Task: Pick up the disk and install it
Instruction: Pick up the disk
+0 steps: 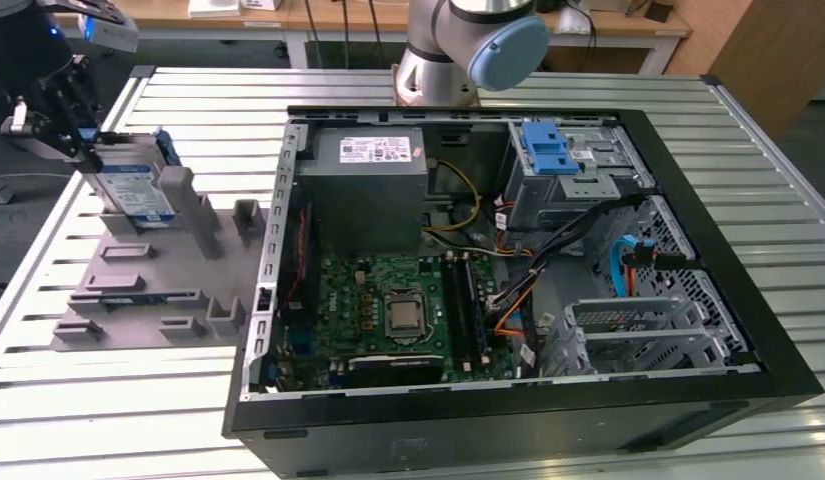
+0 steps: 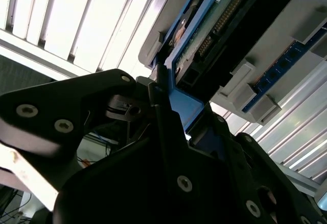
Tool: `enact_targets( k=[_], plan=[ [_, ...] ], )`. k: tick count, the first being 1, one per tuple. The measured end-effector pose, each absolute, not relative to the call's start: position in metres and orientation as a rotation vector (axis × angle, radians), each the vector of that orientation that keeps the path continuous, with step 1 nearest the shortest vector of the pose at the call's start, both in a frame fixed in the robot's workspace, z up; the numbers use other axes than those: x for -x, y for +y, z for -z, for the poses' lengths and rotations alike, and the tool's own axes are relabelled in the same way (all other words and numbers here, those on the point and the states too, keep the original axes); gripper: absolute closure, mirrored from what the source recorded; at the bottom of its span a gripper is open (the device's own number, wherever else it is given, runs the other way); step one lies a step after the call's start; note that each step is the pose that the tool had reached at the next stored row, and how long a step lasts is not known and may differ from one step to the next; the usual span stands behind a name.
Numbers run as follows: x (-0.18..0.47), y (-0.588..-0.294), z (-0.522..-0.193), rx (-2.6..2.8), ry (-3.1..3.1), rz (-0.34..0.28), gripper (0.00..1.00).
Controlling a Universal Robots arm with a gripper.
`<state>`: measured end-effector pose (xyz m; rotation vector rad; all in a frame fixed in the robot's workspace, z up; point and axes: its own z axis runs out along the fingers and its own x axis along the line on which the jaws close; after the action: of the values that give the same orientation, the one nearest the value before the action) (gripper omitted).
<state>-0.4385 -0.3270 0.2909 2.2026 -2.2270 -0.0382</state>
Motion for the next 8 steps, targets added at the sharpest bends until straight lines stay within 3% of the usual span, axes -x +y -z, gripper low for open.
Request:
enact_targets(
  k=[8],
  plan=[
    [0.4385,-0.327,-0.2976,-2.202,-2.227,0.038,0.64]
  ],
)
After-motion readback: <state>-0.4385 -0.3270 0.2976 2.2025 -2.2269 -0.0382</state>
